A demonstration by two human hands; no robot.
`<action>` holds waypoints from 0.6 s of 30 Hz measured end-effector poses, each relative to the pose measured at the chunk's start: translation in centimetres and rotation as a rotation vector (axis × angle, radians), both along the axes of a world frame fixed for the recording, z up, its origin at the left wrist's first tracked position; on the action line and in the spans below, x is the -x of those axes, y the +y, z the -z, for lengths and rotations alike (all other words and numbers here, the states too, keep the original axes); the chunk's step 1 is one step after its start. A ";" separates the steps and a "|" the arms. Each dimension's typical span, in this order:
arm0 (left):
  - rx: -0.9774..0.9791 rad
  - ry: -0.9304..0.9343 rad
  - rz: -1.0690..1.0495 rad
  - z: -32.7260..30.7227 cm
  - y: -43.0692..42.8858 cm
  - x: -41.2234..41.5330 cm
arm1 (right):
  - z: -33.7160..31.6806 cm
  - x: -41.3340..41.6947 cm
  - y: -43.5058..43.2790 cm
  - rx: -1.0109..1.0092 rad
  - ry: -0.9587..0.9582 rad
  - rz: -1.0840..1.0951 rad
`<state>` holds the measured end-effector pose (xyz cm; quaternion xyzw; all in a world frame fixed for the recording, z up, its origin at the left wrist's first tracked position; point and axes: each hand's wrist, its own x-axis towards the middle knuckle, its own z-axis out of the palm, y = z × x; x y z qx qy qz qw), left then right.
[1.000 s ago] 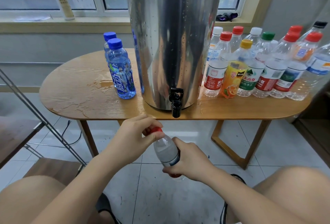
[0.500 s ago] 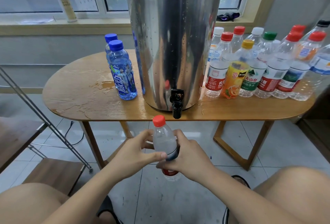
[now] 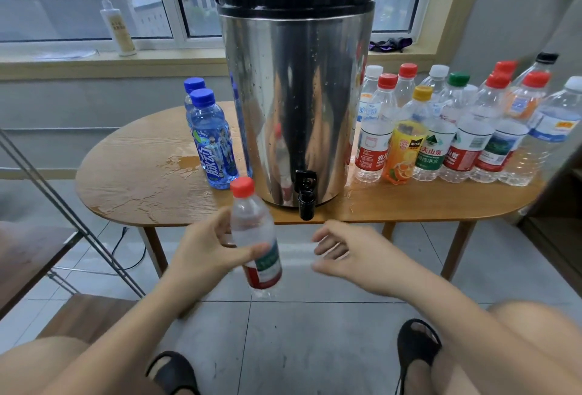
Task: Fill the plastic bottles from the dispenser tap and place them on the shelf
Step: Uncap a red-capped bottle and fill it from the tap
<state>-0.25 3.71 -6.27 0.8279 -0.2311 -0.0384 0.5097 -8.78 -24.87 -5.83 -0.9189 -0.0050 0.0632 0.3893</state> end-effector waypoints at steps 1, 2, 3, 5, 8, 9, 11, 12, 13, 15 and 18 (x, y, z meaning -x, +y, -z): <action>0.020 -0.010 -0.026 -0.8 0.4 -0.6 | -0.9 -0.1 -1.0 0.018 -0.028 0.022; 0.035 -0.020 -0.057 -1.5 0.9 -1.2 | -1.8 -0.3 -1.9 0.045 -0.063 0.049; 0.046 -0.033 -0.090 -2.3 1.3 -1.7 | -2.7 -0.5 -2.9 0.068 -0.100 0.084; 0.059 -0.071 -0.144 -3.6 1.8 -2.9 | -4.8 -1.3 -4.5 0.082 -0.186 0.169; 0.078 -0.113 -0.201 -5.3 2.1 -4.5 | -7.8 -3.2 -6.4 0.121 -0.368 0.337; 0.091 -0.116 -0.212 -5.7 2.2 -5.1 | -8.8 -3.9 -6.9 0.133 -0.438 0.395; 0.092 -0.134 -0.247 -6.2 2.3 -6.4 | -10.5 -5.3 -7.9 0.149 -0.549 0.478; 0.086 -0.150 -0.270 -6.4 2.3 -7.1 | -11.1 -5.9 -8.3 0.153 -0.591 0.510; 0.078 -0.169 -0.294 -6.5 2.4 -7.7 | -11.8 -6.5 -8.7 0.162 -0.630 0.542; 0.045 -0.208 -0.348 -6.5 2.3 -9.0 | -12.8 -7.7 -9.4 0.201 -0.702 0.591; 0.006 -0.258 -0.400 -5.7 2.1 -10.2 | -13.8 -9.4 -9.9 0.236 -0.712 0.610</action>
